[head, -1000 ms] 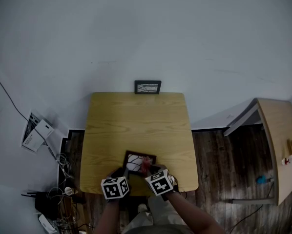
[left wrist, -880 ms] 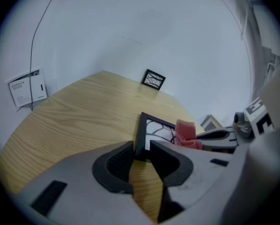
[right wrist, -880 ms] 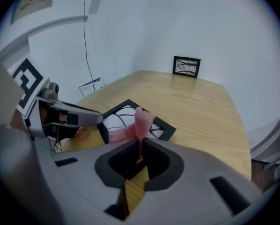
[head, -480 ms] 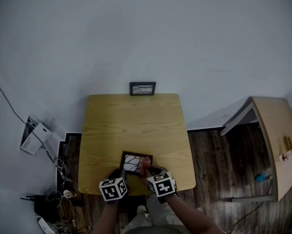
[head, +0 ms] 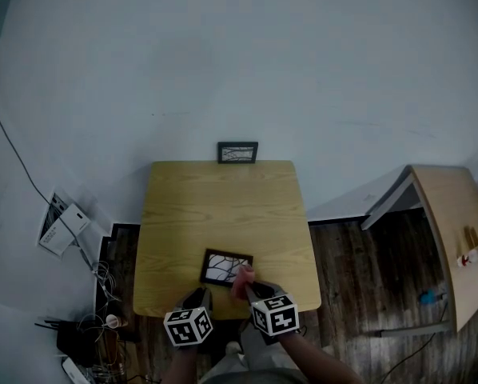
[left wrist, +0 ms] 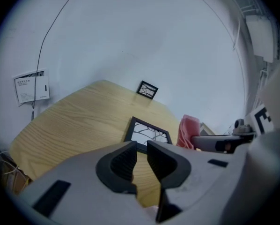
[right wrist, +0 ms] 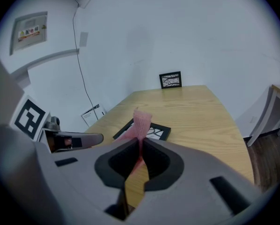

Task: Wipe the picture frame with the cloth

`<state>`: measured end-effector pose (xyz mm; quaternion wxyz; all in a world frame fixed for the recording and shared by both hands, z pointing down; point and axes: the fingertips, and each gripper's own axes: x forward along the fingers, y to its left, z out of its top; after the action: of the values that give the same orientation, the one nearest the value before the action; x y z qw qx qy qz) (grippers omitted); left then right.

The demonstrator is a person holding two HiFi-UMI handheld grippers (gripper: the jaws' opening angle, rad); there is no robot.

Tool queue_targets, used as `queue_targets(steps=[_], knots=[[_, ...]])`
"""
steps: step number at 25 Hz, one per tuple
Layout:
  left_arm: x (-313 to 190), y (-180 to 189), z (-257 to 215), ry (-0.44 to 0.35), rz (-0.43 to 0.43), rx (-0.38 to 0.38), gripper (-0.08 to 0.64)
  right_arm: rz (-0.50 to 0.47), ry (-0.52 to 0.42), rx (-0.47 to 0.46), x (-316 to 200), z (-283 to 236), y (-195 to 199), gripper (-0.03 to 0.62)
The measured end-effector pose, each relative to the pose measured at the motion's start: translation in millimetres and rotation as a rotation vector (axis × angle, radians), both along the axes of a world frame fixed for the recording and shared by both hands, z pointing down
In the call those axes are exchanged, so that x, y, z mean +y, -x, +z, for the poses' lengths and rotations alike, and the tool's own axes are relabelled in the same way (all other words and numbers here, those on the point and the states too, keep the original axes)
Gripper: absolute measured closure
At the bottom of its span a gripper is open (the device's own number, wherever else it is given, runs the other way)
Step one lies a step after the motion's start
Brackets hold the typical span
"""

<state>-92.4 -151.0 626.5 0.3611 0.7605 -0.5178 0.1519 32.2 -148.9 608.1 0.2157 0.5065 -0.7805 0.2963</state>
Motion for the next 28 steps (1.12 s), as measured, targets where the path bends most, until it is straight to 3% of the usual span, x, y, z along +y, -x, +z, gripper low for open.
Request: queue_targets(steps=[5,16,28], knots=[[19,-7,-21,-0.01,0.024,0.065,0.526,0.025,-0.042,-0.036,16,-21,-4,0.575],[55,-2,-64,-0.053,0.076,0.089,0.541,0.056,-0.09,-0.12,54,-56,-6,0.575],[78,0,-84,-0.084,0.103,0.103,0.549,0.043,-0.139,-0.129,76,-79,-7,0.576]])
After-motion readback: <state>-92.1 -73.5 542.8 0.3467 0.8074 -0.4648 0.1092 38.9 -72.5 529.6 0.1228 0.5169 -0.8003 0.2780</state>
